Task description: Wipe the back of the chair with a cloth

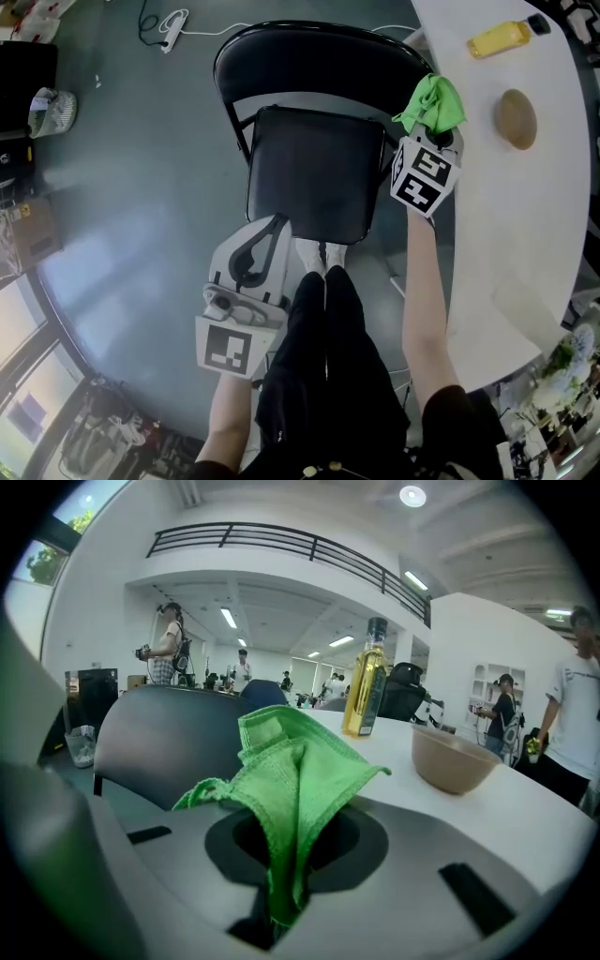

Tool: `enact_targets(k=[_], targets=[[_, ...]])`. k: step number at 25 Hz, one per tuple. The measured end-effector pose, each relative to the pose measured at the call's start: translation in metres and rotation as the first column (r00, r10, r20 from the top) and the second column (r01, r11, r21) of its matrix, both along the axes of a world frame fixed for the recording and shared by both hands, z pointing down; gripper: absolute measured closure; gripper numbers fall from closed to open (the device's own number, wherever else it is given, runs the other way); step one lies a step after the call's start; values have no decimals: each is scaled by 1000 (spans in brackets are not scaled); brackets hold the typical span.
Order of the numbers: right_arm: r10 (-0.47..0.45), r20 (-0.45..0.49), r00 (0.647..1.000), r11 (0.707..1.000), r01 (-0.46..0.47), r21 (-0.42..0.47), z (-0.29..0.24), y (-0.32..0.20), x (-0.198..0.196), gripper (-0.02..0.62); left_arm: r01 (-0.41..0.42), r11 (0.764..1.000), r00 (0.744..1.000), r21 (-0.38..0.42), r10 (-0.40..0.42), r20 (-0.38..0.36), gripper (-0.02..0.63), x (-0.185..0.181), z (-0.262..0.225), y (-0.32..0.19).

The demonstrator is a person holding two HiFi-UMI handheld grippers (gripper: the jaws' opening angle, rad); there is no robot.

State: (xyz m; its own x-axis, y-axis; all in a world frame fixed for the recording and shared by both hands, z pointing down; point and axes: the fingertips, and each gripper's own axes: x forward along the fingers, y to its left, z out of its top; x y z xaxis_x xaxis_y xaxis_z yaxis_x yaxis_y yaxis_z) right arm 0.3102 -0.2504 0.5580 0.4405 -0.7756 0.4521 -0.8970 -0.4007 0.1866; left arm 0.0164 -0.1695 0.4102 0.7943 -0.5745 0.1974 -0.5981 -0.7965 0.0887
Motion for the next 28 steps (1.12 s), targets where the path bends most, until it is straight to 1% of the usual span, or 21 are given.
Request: enact_targets(k=[3, 5, 7, 9, 12, 15, 19, 21, 23, 28], targets=[[50, 9, 999, 998, -49, -29, 10, 9, 3, 551, 12, 1000, 1000, -3, -12, 0, 594, -5, 1, 2], [63, 9, 998, 998, -63, -31, 12, 12, 5, 551, 21, 1000, 1000, -4, -21, 0, 594, -9, 3, 2], [55, 9, 998, 998, -55, -6, 3, 10, 3, 551, 34, 999, 999, -4, -34, -2, 594, -13, 3, 1], [27, 7, 1000, 999, -27, 31, -11, 3, -4, 551, 47, 999, 999, -6, -47, -7, 594, -18, 3, 0], [-51, 10, 999, 995, 49, 91, -33, -14, -28, 551, 65, 998, 998, -7, -65, -13, 594, -23, 2, -1], [-171, 14, 985, 976, 168, 138, -49, -35, -65, 551, 79, 997, 997, -5, -79, -8, 594, -33, 2, -4], [-345, -6, 938, 928, 342, 147, -50, -60, -129, 549, 135, 991, 991, -12, -135, -3, 594, -58, 4, -10], [-414, 4, 910, 902, 409, 141, -41, -72, -161, 549, 169, 985, 986, -16, -169, 0, 594, -71, 7, -14], [-460, 19, 888, 881, 454, 137, -32, -83, -187, 549, 198, 980, 980, -21, -198, 6, 594, -83, 8, -17], [-525, 51, 849, 845, 514, 146, -16, -104, -235, 551, 253, 967, 967, -34, -252, 23, 594, -112, 11, -19]])
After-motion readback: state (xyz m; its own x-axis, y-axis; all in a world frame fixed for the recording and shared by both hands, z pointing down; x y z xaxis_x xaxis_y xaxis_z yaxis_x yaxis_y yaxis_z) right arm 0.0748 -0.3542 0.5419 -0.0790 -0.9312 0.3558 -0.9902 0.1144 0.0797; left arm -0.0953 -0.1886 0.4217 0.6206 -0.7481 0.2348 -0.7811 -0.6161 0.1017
